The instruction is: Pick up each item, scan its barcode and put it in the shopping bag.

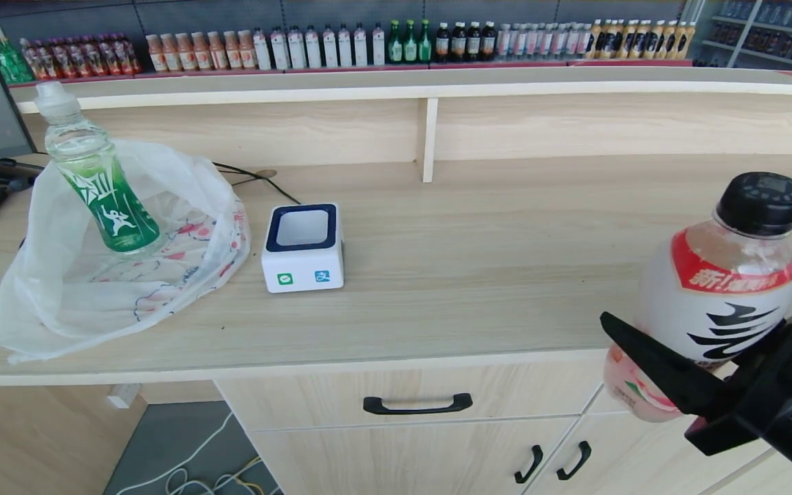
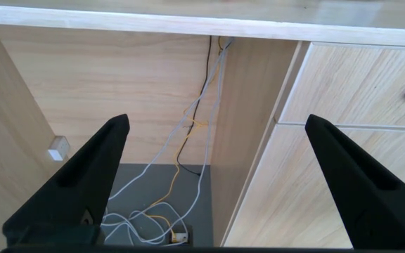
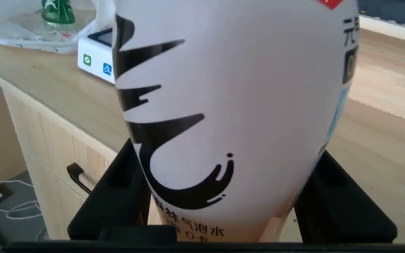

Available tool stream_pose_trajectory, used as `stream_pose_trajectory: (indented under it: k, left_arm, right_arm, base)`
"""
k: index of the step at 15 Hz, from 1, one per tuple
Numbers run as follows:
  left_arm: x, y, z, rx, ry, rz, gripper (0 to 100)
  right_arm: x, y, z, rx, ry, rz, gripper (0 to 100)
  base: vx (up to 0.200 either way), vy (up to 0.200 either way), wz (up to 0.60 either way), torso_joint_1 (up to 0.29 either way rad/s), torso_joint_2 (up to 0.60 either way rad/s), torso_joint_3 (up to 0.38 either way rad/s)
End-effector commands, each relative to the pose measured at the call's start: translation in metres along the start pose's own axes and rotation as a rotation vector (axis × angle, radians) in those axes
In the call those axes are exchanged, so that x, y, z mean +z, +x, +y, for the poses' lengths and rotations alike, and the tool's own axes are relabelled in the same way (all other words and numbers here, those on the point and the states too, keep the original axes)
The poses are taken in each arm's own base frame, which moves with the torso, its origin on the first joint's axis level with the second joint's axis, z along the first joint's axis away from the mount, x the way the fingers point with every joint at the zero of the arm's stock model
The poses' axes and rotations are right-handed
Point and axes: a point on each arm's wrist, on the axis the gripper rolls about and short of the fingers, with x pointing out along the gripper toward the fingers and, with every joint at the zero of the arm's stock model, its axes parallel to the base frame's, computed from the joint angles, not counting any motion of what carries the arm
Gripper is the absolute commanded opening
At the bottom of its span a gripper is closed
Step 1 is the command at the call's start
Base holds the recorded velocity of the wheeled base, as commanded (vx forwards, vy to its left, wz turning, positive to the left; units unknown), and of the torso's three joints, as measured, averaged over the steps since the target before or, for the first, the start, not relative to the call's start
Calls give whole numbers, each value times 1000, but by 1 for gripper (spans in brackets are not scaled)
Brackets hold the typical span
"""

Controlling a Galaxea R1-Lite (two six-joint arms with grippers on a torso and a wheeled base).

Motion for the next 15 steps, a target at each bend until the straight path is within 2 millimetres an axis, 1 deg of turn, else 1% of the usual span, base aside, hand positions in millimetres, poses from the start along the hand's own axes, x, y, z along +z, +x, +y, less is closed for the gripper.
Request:
stream_pose_trajectory:
  k: [1, 3, 4, 5, 7, 8, 9, 10, 13, 15]
  left_arm:
    - [0, 0, 0, 1, 0, -1, 100]
    - [0, 0, 0, 1, 0, -1, 100]
    - [0, 0, 0, 1, 0, -1, 100]
    - [0, 0, 0, 1, 0, -1, 100]
    - [0, 0, 0, 1, 0, -1, 100]
    - [0, 0, 0, 1, 0, -1, 100]
    - [0, 0, 0, 1, 0, -1, 100]
    - [0, 0, 0, 1, 0, -1, 100]
    - [0, 0, 0, 1, 0, -1, 100]
    - [0, 0, 0, 1, 0, -1, 100]
  right_arm:
    - [7, 12, 9, 49, -110, -34, 0]
    - [14, 25, 30, 139, -207, -75, 0]
    - [14, 28, 37, 167, -237, -82, 0]
    - [14, 33, 40, 174, -311, -90, 0]
    - [13, 40, 44, 211, -367, -114, 0]
    - [16, 43, 45, 219, -399, -141, 0]
    - [23, 48, 45, 232, -447, -198, 0]
    - [24, 49, 49, 269, -487, -230, 0]
    - [27, 43, 66, 351, -535, -287, 0]
    - [28, 40, 74, 378, -569, -312, 0]
  base:
    - [0, 0, 0, 0, 0, 0]
    - [0, 0, 0, 0, 0, 0]
    - [0, 0, 0, 0, 0, 0]
    - [0, 0, 0, 0, 0, 0]
    - [0, 0, 0, 0, 0, 0]
    - [0, 0, 0, 0, 0, 0]
    - [0, 0, 0, 0, 0, 0]
    - [0, 0, 0, 0, 0, 0]
    - [0, 0, 0, 0, 0, 0]
    - [0, 0, 0, 0, 0, 0]
